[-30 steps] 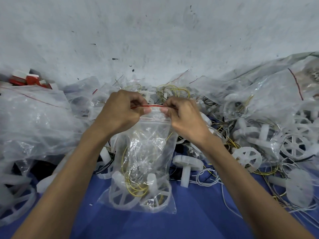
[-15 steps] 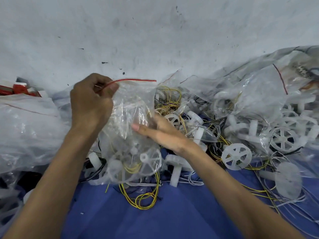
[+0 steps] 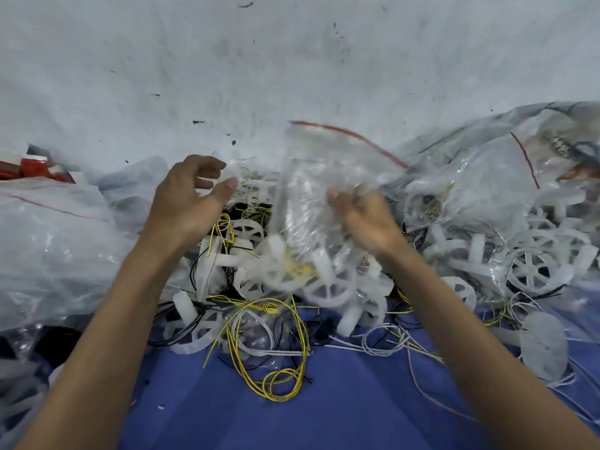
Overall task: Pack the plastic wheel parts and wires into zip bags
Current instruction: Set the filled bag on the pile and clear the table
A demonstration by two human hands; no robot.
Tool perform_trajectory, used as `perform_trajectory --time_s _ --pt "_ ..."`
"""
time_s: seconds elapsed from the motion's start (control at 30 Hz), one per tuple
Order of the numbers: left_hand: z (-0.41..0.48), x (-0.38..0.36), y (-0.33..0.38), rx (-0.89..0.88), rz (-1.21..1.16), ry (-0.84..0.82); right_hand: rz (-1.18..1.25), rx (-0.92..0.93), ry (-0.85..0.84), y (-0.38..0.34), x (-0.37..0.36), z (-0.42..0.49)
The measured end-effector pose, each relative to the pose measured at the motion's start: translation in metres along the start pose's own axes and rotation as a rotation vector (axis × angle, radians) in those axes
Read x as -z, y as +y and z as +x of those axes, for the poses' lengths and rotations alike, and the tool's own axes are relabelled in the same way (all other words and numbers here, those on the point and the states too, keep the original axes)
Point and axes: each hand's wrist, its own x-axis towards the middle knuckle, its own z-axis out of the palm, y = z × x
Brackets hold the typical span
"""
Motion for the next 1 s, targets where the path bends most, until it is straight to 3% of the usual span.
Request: perform_trajectory --time_s 0.1,0.23,0.33,0.4,0.47,0.53,0.57,0.63,0.73,0.87,1.0 --pt "0.003 0.002 -0.008 0.069 -0.011 -0.048 0.034 -0.083 0.282 0.009 0.044 0.026" --pt "0.005 0.006 -0.02 0.132 0.013 -0.105 -0.311 -0.286 0.719 0.044 0.109 0.062" --pt "0.004 0.01 -0.025 0.149 0.04 -0.138 -0.333 -0.484 0.699 0.077 0.128 0.059" --pt "0.004 0.015 -0.03 0.165 0.179 -0.148 -0.434 -0.572 0.678 0.093 0.121 0.047" --pt "0.005 0.023 -0.038 0.148 0.524 -0.073 -0.667 -0.459 0.763 0.098 0.106 0.038" --pt "0.005 0.033 -0.047 0.143 0.751 0.076 -0.889 -0.193 0.824 0.095 0.092 0.034" --pt "0.004 0.037 -0.052 0.15 0.797 0.145 -0.973 -0.068 0.793 0.094 0.087 0.032" --pt "0.004 0.046 -0.065 0.185 0.851 0.246 -1.104 0.03 0.547 0.1 0.08 0.029" --pt "0.005 0.063 -0.102 0.376 0.894 0.164 -0.956 -0.298 0.113 0.122 0.082 0.026" --pt "0.015 0.083 -0.16 0.623 0.82 -0.02 -0.874 -0.37 0.167 0.125 0.082 0.025" --pt "0.024 0.096 -0.192 0.679 0.748 -0.007 -0.743 -0.485 0.177 0.117 0.095 0.033"
